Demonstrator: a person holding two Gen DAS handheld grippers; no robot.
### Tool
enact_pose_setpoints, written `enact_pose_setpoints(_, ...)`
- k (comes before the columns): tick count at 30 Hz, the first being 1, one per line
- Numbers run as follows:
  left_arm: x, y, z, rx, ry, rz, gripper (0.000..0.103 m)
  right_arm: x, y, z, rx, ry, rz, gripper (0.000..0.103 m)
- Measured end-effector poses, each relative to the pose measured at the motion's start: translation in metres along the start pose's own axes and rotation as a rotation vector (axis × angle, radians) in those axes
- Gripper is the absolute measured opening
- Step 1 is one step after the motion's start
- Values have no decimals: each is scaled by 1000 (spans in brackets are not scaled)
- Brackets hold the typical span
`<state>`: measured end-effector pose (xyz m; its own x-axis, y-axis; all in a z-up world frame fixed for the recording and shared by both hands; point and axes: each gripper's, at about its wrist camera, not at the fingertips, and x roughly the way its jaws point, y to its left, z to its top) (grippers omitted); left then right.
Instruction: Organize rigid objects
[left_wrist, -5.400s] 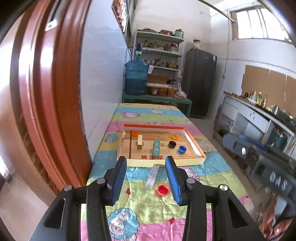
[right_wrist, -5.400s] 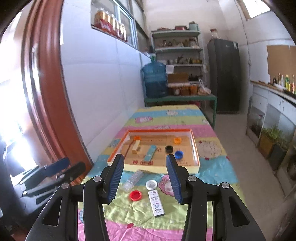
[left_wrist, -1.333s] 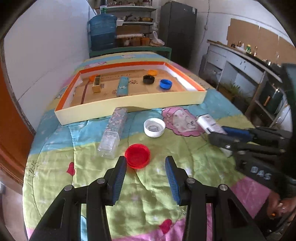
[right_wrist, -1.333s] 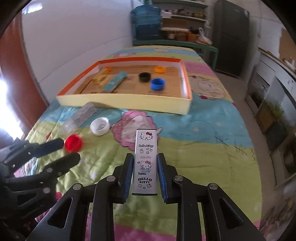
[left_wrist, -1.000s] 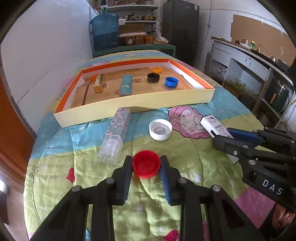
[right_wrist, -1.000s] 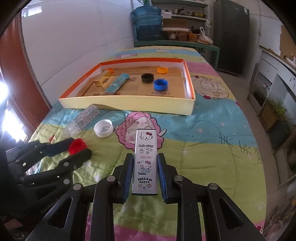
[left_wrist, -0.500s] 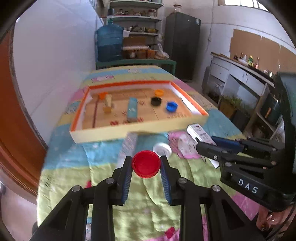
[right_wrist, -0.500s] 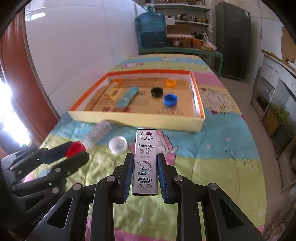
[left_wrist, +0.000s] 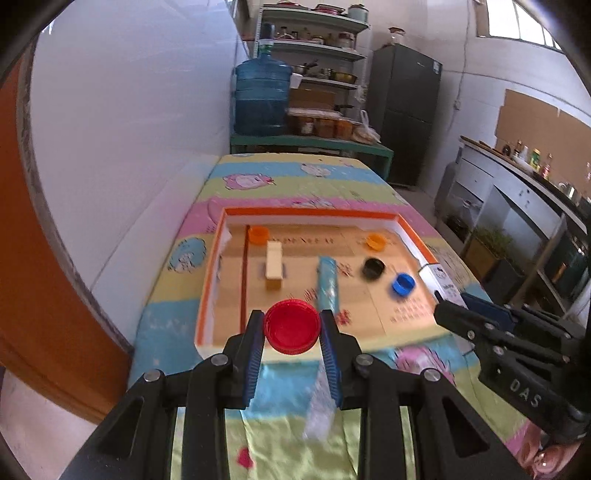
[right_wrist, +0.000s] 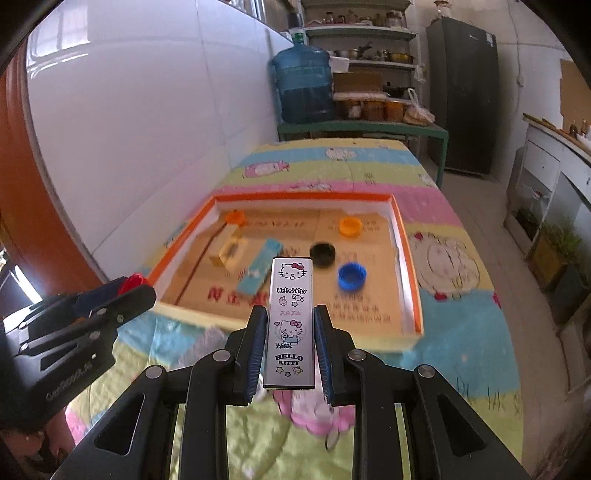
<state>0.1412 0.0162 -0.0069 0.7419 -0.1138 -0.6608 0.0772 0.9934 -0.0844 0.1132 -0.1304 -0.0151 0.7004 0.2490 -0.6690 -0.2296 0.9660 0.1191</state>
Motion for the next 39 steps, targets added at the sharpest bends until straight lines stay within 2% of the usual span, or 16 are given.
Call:
enact_pose_setpoints(8, 31, 8, 25, 3, 15, 49, 30, 28, 1, 23, 16, 9, 27, 26)
enact_pose_setpoints(13, 49, 14, 30, -20, 36, 61, 30, 50, 1, 28, 7, 43, 18, 26)
enact_pose_setpoints(25, 84, 26, 25, -39, 89, 98, 30, 92, 1, 29, -26, 120, -11, 26)
enact_pose_setpoints(39, 108, 30, 14, -40, 135, 100, 30, 116, 2, 25, -46, 179, -30, 26)
